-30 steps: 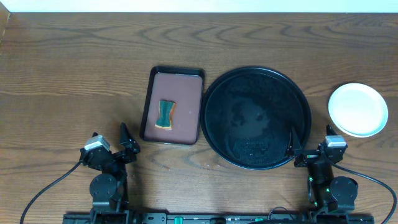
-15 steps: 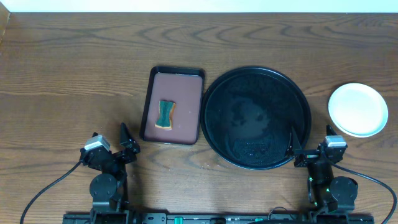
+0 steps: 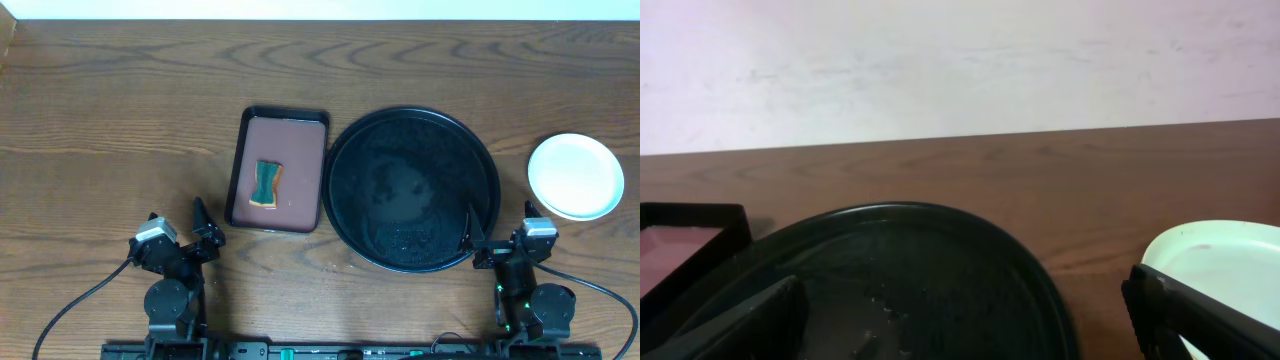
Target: Clean dirty plates on tray and stack at the side
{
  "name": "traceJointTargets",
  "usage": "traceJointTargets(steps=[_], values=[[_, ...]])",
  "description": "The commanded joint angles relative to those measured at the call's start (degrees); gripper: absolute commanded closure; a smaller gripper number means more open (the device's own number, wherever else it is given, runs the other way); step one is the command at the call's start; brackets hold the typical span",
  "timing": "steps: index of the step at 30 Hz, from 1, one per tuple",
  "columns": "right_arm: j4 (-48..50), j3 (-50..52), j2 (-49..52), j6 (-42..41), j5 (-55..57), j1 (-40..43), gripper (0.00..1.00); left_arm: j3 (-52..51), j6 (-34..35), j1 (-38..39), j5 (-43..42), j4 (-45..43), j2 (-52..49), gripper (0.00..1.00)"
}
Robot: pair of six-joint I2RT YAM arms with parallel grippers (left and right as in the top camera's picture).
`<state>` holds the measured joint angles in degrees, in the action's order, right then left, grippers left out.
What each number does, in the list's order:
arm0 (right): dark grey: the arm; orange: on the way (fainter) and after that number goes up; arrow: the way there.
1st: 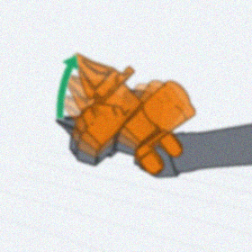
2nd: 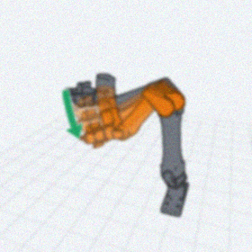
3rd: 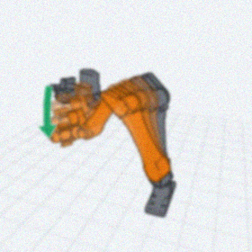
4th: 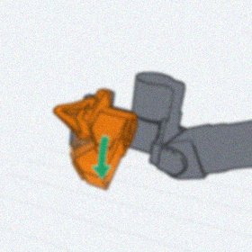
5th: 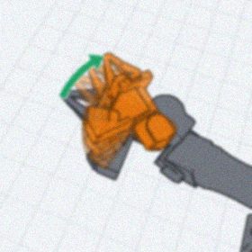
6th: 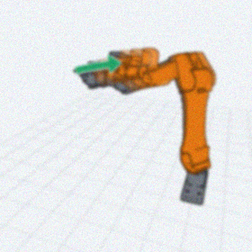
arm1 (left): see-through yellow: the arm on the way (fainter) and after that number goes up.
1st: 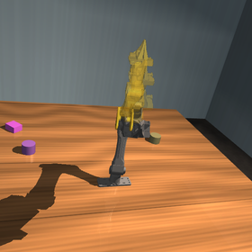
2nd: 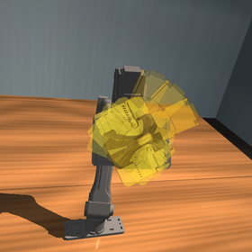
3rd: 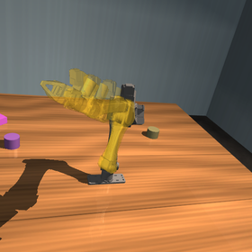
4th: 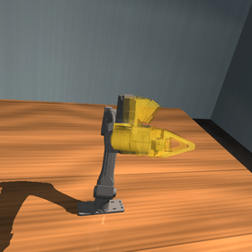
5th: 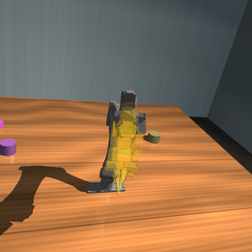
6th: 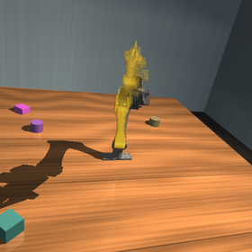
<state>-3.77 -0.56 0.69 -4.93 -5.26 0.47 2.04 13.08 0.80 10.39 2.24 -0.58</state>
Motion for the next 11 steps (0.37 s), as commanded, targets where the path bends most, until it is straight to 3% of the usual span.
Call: traceJointTargets(steps=[1,11], values=[[-0.04,0.24,-0.31,0.74,0.52,-0.42,0.01,-1.81,-0.57,-0.31,-0.28,0.68,0.35,0.16],[-0.04,0.24,-0.31,0.74,0.52,-0.42,0.01,-1.81,-0.57,-0.31,-0.28,0.68,0.35,0.16]])
